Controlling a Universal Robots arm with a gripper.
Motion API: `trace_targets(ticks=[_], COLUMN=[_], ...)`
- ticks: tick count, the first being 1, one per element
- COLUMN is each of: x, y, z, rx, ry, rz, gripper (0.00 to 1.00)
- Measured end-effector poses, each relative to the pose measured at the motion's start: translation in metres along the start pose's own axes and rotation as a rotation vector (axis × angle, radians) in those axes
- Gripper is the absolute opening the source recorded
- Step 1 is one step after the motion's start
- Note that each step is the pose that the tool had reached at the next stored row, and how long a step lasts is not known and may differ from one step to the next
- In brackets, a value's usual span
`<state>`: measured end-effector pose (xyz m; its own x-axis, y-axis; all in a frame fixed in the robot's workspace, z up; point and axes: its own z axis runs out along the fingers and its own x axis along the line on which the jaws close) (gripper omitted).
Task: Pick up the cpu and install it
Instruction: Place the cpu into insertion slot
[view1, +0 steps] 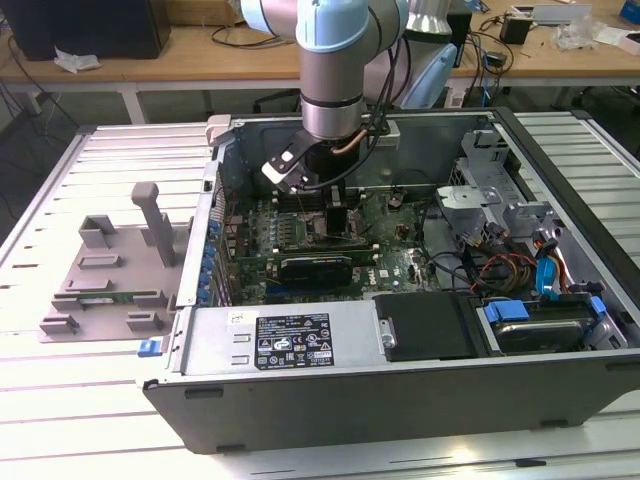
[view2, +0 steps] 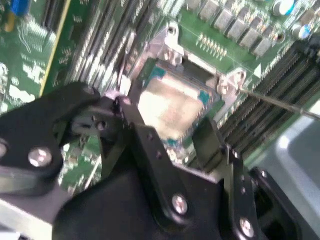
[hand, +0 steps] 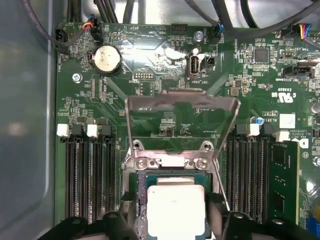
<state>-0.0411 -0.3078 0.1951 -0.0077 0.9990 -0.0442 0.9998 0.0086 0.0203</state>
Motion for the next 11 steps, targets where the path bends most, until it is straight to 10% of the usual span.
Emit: trace_targets(ticks=[11], x=[-0.0003], y=[0.0], z=[-0.0055], rx=[0.0002], ry=[-0.0002], rz=[0.0], gripper=[0.68])
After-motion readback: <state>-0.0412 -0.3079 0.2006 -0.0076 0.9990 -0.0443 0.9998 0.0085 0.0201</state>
